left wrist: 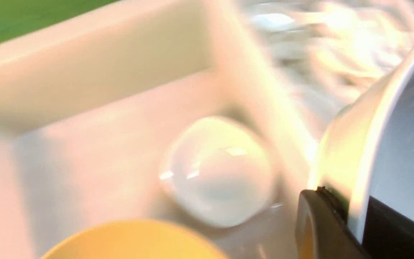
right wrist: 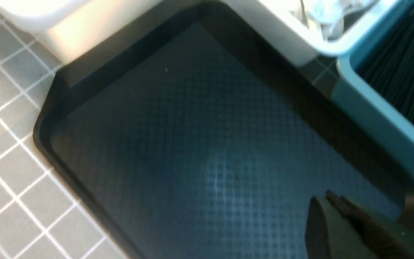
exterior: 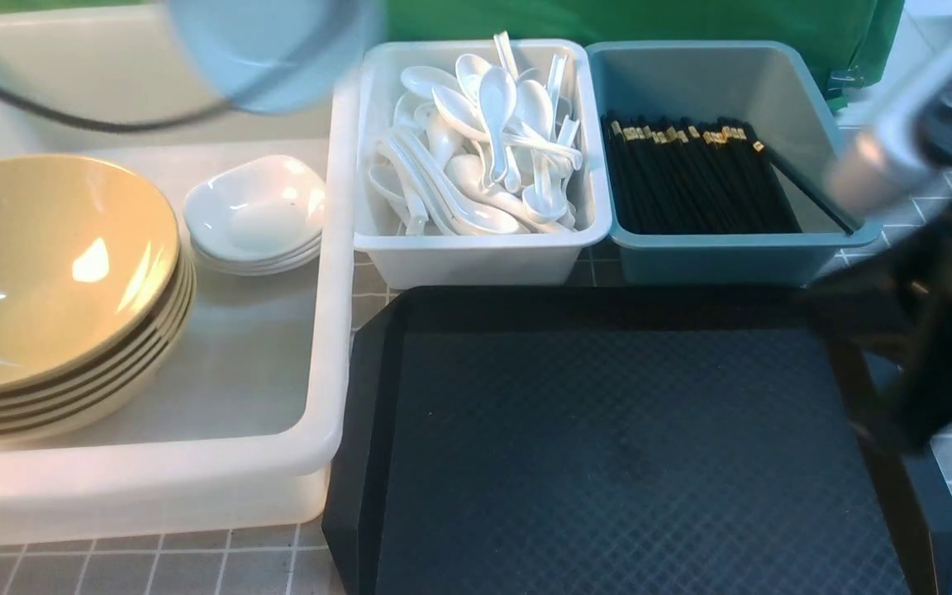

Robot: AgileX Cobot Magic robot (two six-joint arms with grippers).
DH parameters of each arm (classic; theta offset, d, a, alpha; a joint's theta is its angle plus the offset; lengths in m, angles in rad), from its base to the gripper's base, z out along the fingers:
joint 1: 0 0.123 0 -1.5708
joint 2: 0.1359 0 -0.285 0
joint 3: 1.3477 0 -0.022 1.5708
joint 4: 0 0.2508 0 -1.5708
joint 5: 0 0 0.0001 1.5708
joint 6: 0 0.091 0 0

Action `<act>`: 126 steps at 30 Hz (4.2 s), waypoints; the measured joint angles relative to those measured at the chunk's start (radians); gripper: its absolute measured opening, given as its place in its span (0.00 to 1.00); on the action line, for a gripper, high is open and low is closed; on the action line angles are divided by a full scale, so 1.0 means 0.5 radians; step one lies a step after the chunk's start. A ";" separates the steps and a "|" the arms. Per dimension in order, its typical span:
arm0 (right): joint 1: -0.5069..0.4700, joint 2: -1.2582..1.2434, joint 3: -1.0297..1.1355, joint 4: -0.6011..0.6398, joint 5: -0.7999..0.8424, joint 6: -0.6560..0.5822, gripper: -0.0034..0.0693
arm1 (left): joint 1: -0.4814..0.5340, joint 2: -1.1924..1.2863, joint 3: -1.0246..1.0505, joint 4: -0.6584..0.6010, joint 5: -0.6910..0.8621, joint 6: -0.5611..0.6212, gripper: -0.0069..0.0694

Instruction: On grey table put chopsticks spoon bowls plates into blue grey white boxes.

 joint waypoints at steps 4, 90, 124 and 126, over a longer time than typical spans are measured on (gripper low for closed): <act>0.000 0.131 -0.109 0.000 -0.016 -0.033 0.11 | 0.220 0.053 0.028 -0.091 0.004 0.067 0.09; 0.001 -1.018 0.955 0.083 -1.492 -0.065 0.18 | 0.035 -2.739 2.844 -0.051 -0.904 0.014 0.08; -0.387 -1.315 1.388 0.083 -1.432 0.021 0.09 | 0.035 -2.821 3.007 -0.047 -0.884 0.012 0.08; -0.623 -1.425 1.547 0.088 -1.465 0.130 0.09 | 0.035 -2.821 3.007 -0.047 -0.884 0.012 0.08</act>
